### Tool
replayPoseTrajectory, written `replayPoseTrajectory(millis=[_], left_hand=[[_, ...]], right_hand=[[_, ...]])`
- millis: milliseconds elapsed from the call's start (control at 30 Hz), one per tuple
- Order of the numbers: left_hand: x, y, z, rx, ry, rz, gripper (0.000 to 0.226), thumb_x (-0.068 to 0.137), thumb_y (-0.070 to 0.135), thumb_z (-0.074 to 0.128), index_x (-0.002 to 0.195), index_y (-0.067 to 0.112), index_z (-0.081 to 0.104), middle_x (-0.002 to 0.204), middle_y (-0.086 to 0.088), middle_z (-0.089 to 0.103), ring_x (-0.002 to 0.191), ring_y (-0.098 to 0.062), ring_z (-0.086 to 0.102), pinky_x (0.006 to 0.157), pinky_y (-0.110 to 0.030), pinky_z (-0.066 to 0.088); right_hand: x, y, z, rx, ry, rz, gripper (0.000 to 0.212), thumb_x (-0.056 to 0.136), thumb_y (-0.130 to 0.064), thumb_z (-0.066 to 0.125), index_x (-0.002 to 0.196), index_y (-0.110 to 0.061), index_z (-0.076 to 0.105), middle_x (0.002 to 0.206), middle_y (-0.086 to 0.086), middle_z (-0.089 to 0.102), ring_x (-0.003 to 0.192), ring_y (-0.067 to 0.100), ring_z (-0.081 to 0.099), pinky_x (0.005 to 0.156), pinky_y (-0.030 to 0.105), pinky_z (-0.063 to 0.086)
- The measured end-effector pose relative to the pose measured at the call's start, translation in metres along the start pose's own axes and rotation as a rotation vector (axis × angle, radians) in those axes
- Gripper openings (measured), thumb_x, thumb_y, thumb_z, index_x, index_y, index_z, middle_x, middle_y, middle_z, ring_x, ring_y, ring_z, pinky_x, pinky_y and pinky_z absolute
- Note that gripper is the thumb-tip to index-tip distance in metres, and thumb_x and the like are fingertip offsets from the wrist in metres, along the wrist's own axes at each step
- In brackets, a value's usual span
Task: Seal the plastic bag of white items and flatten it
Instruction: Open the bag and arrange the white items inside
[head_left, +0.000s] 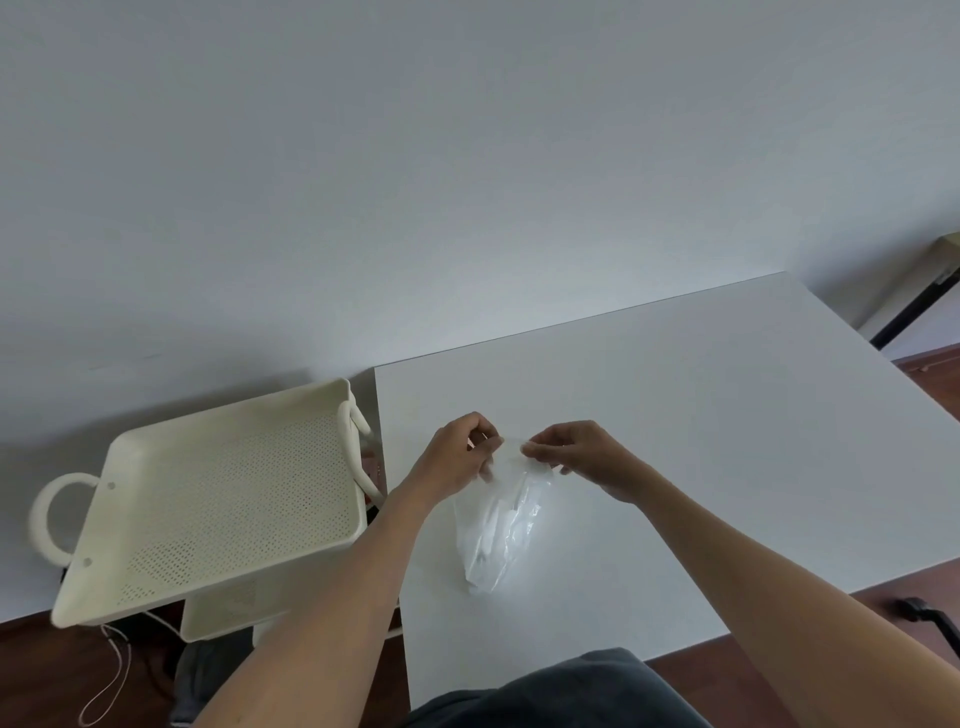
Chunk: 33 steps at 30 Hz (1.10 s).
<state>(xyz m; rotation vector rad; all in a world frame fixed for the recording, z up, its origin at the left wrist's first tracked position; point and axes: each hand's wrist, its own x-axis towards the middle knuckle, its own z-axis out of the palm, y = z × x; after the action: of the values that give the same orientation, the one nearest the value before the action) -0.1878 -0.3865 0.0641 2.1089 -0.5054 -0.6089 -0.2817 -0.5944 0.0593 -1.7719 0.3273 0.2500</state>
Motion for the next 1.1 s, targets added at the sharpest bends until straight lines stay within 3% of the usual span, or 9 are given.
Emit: replayPoseTrajectory(millis=[133, 233, 333, 400, 500, 600, 800, 967, 1100], left_hand=[[-0.002, 0.000, 0.003, -0.027, -0.066, -0.006, 0.014, 0.098, 0.030, 0.065, 0.111, 0.024, 0.066, 0.092, -0.002, 0.069, 0.058, -0.009, 0.070, 0.062, -0.024, 0.050], [-0.003, 0.002, 0.003, 0.001, -0.094, 0.008, 0.017, 0.094, 0.040, 0.070, 0.103, 0.025, 0.069, 0.082, 0.003, 0.070, 0.058, -0.012, 0.073, 0.060, -0.021, 0.050], [-0.001, 0.005, 0.002, 0.028, -0.078, 0.007, 0.014, 0.099, 0.033, 0.063, 0.096, 0.019, 0.063, 0.075, -0.001, 0.072, 0.058, -0.017, 0.076, 0.061, -0.030, 0.060], [0.001, 0.005, 0.001, 0.030, -0.047, -0.011, 0.012, 0.100, 0.030, 0.058, 0.094, 0.020, 0.058, 0.075, -0.001, 0.073, 0.058, -0.017, 0.076, 0.065, -0.036, 0.060], [0.000, 0.003, -0.001, -0.010, -0.035, -0.055, 0.011, 0.099, 0.029, 0.056, 0.094, 0.020, 0.055, 0.077, -0.002, 0.075, 0.059, -0.021, 0.077, 0.065, -0.037, 0.055], [-0.003, -0.004, -0.001, -0.094, -0.088, -0.090, 0.011, 0.096, 0.029, 0.059, 0.100, 0.020, 0.055, 0.081, -0.004, 0.077, 0.061, -0.028, 0.077, 0.076, -0.042, 0.059], [-0.008, -0.003, -0.006, -0.123, -0.174, -0.076, 0.025, 0.093, 0.048, 0.068, 0.108, 0.029, 0.066, 0.077, -0.002, 0.076, 0.056, -0.027, 0.075, 0.054, -0.020, 0.052], [-0.004, -0.006, -0.009, -0.054, -0.003, -0.058, 0.018, 0.096, 0.037, 0.063, 0.096, 0.019, 0.062, 0.085, -0.006, 0.070, 0.056, -0.021, 0.076, 0.063, -0.036, 0.059], [-0.006, -0.014, -0.008, -0.001, 0.149, -0.025, 0.016, 0.096, 0.026, 0.061, 0.094, 0.010, 0.059, 0.099, -0.013, 0.062, 0.052, -0.008, 0.066, 0.050, -0.020, 0.052]], right_hand=[[0.001, -0.002, 0.001, 0.034, 0.074, -0.028, 0.017, 0.084, -0.026, 0.085, 0.091, -0.011, 0.081, 0.091, 0.012, 0.079, 0.074, 0.008, 0.066, 0.072, 0.024, 0.050], [0.004, -0.005, 0.007, 0.015, 0.155, -0.067, 0.016, 0.083, -0.023, 0.087, 0.088, -0.010, 0.080, 0.087, 0.009, 0.080, 0.078, 0.016, 0.073, 0.078, 0.032, 0.057], [0.005, -0.008, 0.014, -0.069, 0.214, -0.125, 0.017, 0.083, -0.032, 0.086, 0.087, -0.016, 0.080, 0.081, 0.003, 0.078, 0.067, 0.008, 0.066, 0.066, 0.022, 0.052], [0.006, -0.009, 0.013, -0.067, 0.166, -0.091, 0.023, 0.086, -0.039, 0.082, 0.092, -0.018, 0.080, 0.087, 0.003, 0.078, 0.071, 0.005, 0.064, 0.065, 0.017, 0.048], [0.002, -0.005, 0.005, -0.025, -0.020, 0.068, 0.035, 0.090, -0.046, 0.076, 0.101, -0.013, 0.077, 0.089, 0.004, 0.078, 0.078, 0.007, 0.067, 0.071, 0.022, 0.048], [0.000, 0.001, 0.003, -0.002, -0.047, 0.081, 0.032, 0.087, -0.039, 0.080, 0.097, -0.009, 0.076, 0.084, -0.002, 0.076, 0.073, 0.006, 0.067, 0.067, 0.021, 0.046], [0.008, -0.004, 0.017, -0.042, 0.154, -0.084, 0.020, 0.083, -0.021, 0.086, 0.088, -0.006, 0.074, 0.059, -0.009, 0.065, 0.053, 0.006, 0.058, 0.056, 0.017, 0.048], [0.013, -0.005, 0.023, 0.006, 0.102, -0.065, 0.029, 0.082, -0.038, 0.086, 0.089, -0.013, 0.073, 0.069, -0.005, 0.068, 0.060, 0.009, 0.063, 0.061, 0.020, 0.052], [0.011, 0.003, 0.017, 0.056, -0.109, 0.099, 0.033, 0.084, -0.038, 0.084, 0.089, -0.007, 0.072, 0.076, 0.004, 0.071, 0.073, 0.014, 0.069, 0.074, 0.027, 0.060]])
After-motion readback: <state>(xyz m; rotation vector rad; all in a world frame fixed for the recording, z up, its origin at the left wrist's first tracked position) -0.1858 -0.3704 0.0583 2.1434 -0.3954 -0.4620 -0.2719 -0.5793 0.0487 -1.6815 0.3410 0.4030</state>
